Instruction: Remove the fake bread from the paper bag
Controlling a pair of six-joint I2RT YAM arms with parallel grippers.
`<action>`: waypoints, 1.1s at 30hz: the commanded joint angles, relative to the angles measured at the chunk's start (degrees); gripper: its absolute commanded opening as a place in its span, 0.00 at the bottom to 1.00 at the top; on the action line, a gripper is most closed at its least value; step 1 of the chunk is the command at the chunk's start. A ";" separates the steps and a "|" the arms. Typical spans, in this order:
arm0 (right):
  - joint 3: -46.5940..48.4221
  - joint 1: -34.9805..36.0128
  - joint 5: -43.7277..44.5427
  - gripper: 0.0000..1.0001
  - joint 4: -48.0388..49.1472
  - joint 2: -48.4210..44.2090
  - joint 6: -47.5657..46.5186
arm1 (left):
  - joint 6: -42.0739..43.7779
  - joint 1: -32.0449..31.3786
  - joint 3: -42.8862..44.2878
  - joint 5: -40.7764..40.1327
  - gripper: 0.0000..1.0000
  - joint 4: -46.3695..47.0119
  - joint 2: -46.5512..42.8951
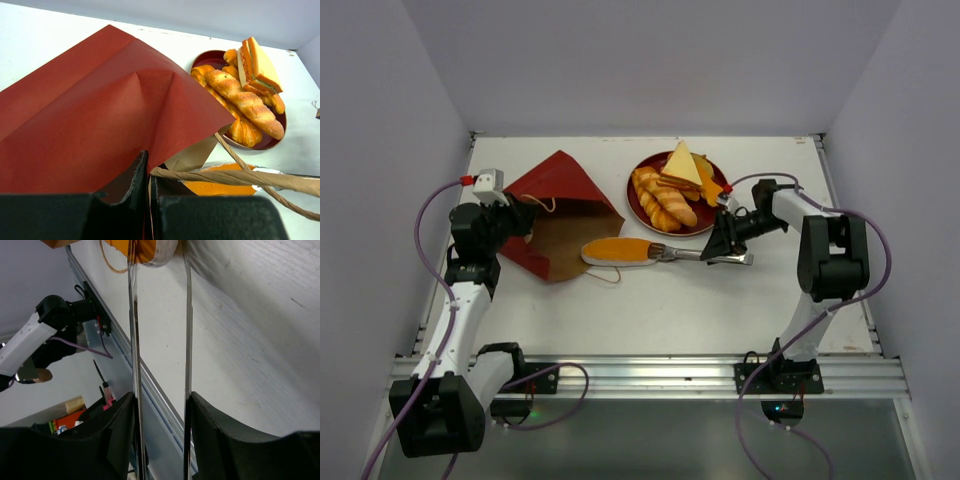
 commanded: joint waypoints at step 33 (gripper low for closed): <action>14.27 -12.23 -24.50 0.00 -35.05 -1.47 -34.21 | 0.84 0.19 -0.31 0.46 0.09 1.75 -0.07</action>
